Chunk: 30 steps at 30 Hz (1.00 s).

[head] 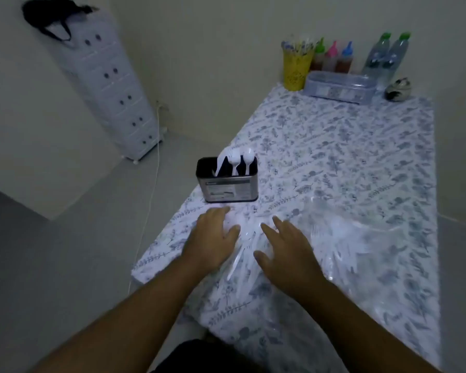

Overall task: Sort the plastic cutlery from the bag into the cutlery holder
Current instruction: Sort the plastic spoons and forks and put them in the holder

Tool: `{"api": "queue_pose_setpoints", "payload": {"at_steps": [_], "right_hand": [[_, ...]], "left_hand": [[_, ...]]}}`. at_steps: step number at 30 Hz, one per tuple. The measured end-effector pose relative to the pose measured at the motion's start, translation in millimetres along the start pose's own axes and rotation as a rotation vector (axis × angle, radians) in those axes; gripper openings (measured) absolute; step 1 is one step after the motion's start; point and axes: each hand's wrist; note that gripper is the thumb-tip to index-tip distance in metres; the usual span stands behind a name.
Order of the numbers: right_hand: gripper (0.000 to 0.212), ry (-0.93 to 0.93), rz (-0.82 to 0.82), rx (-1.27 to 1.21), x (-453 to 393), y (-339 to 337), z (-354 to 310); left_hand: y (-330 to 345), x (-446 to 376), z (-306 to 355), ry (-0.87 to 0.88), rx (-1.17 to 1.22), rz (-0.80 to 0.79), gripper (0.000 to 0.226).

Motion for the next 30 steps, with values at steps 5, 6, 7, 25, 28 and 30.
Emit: {"api": "queue_pose_setpoints", "payload": {"at_steps": [5, 6, 7, 25, 28, 30], "right_hand": [[0.074, 0.066, -0.238, -0.098, 18, 62, -11], [0.073, 0.059, -0.254, -0.103, 19, 70, -15], [0.073, 0.053, -0.255, -0.099, 17, 76, -17], [0.042, 0.448, 0.075, -0.158, -23, 98, -44], [0.034, 0.557, 0.121, -0.358, -37, 96, -63], [0.034, 0.695, 0.094, -0.518, -49, 96, -72]], "left_hand": [[38, 29, -41, -0.155, -0.090, -0.241, 0.051], [43, 27, -48, -0.169, -0.083, -0.243, 0.052], [47, 22, -51, -0.192, -0.062, -0.245, 0.052], [46, -48, -113, -0.266, 0.290, -0.411, 0.029], [43, -49, -119, -0.317, 0.400, -0.472, 0.015], [42, -48, -120, -0.361, 0.491, -0.529, 0.011]]}}
Point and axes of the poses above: each hand's wrist, its own x-axis away from the middle knuckle, its own y-axis out of the palm, z = x × y, and after that the axes turned 6 degrees about -y, right-handed
